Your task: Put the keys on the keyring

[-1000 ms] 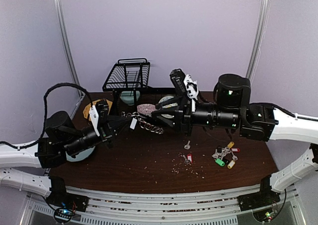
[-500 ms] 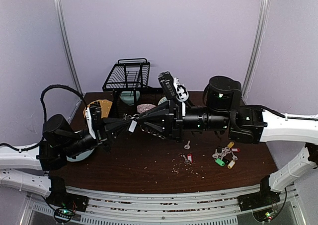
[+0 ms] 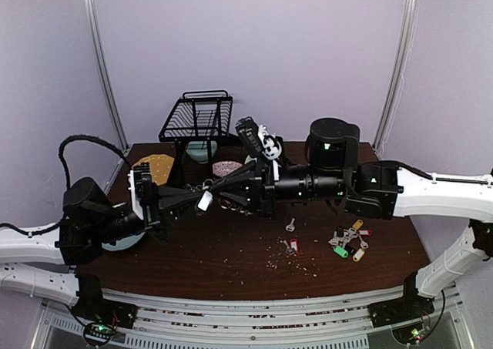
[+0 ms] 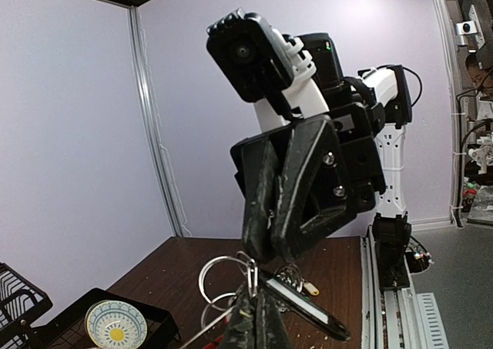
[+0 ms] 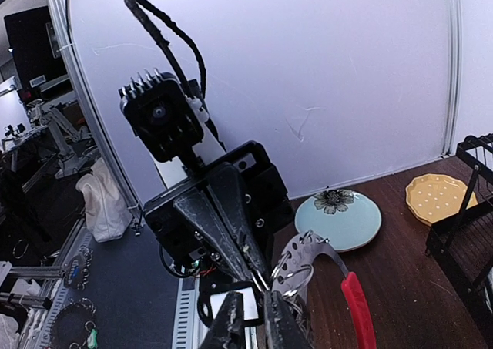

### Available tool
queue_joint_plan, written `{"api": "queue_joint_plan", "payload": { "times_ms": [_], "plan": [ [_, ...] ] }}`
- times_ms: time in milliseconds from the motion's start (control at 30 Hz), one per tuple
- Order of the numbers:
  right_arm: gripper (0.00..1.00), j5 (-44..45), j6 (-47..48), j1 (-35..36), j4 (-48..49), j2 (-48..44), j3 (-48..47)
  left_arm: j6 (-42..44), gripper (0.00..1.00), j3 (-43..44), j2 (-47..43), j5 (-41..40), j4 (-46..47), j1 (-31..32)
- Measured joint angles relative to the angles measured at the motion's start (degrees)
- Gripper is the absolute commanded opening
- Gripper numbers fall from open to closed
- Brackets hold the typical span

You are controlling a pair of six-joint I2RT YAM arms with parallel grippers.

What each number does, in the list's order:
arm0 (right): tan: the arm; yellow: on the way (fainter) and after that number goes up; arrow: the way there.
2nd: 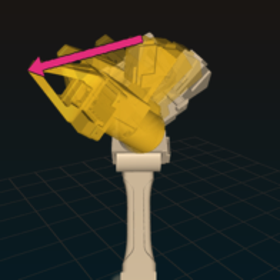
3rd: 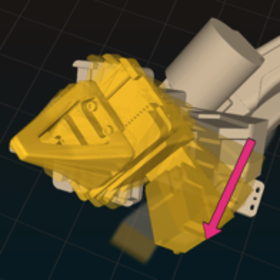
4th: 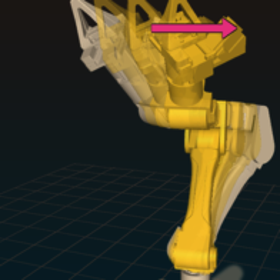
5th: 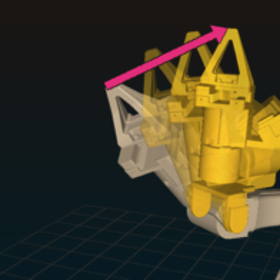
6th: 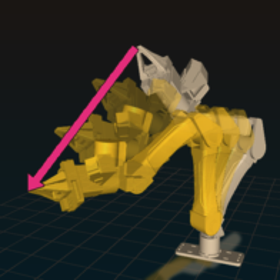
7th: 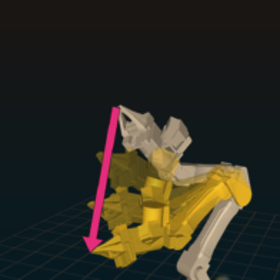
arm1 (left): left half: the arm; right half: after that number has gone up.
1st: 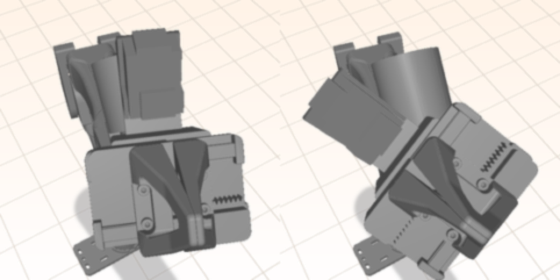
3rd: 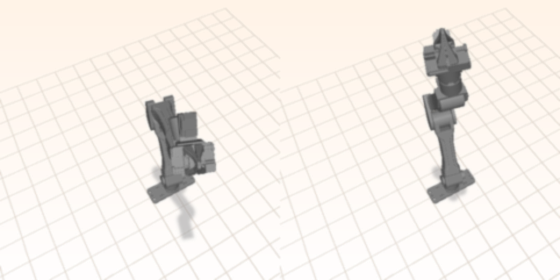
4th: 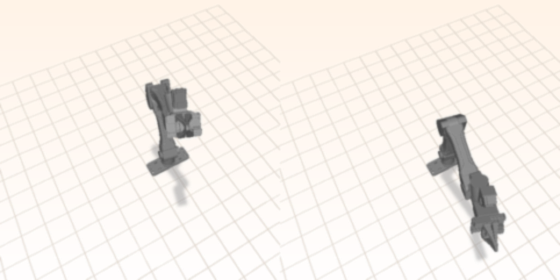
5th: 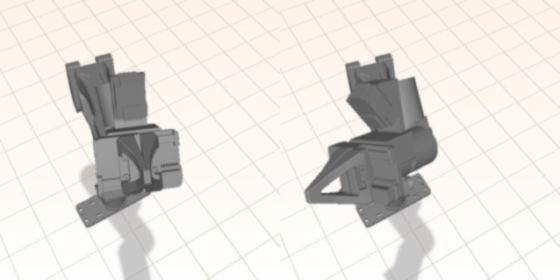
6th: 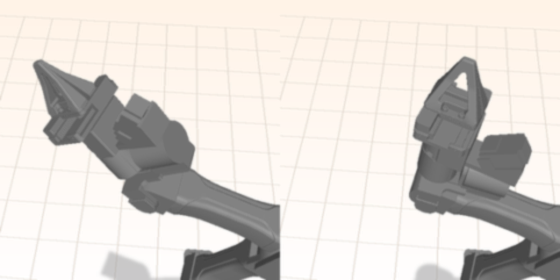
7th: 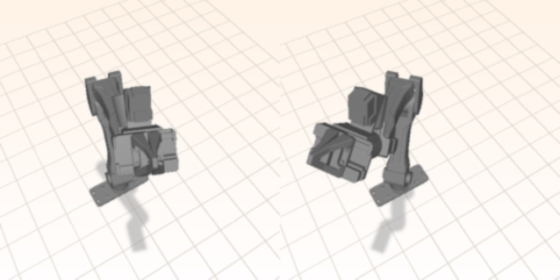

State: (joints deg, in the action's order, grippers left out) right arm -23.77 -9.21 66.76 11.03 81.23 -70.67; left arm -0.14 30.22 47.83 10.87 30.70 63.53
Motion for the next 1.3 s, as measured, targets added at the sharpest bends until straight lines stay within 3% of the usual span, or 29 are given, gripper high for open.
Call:
{"api": "queue_joint_plan", "payload": {
  "times_ms": [133,367,500,667,1000,1300],
  "plan": [
    [0.15,1.0,0.1,-0.4,-1.5,-0.1,0.0,-0.6,0.0,0.0,0.1,-3.1,0.2,0.0],
    [0.3,2.4,-3.8,0.5,0.0,-1.7,2.1,-2.4,0.0,-0.1,1.2,-13.7,1.4,0.0],
    [0.45,3.7,-8.2,2.1,4.4,-1.7,5.1,-2.6,0.0,-1.3,2.1,-17.4,4.7,0.1],
    [0.53,6.0,-14.0,2.5,13.4,1.9,6.5,-2.3,0.0,-3.8,3.3,-20.0,9.9,0.4],
    [0.5,14.1,-20.4,2.5,19.2,8.6,4.2,1.6,0.0,-4.6,5.1,-22.7,17.4,1.5],
    [0.33,14.7,-21.3,1.6,21.4,8.9,4.2,5.0,0.0,-4.8,6.0,-23.3,18.9,2.3]
  ]
}}
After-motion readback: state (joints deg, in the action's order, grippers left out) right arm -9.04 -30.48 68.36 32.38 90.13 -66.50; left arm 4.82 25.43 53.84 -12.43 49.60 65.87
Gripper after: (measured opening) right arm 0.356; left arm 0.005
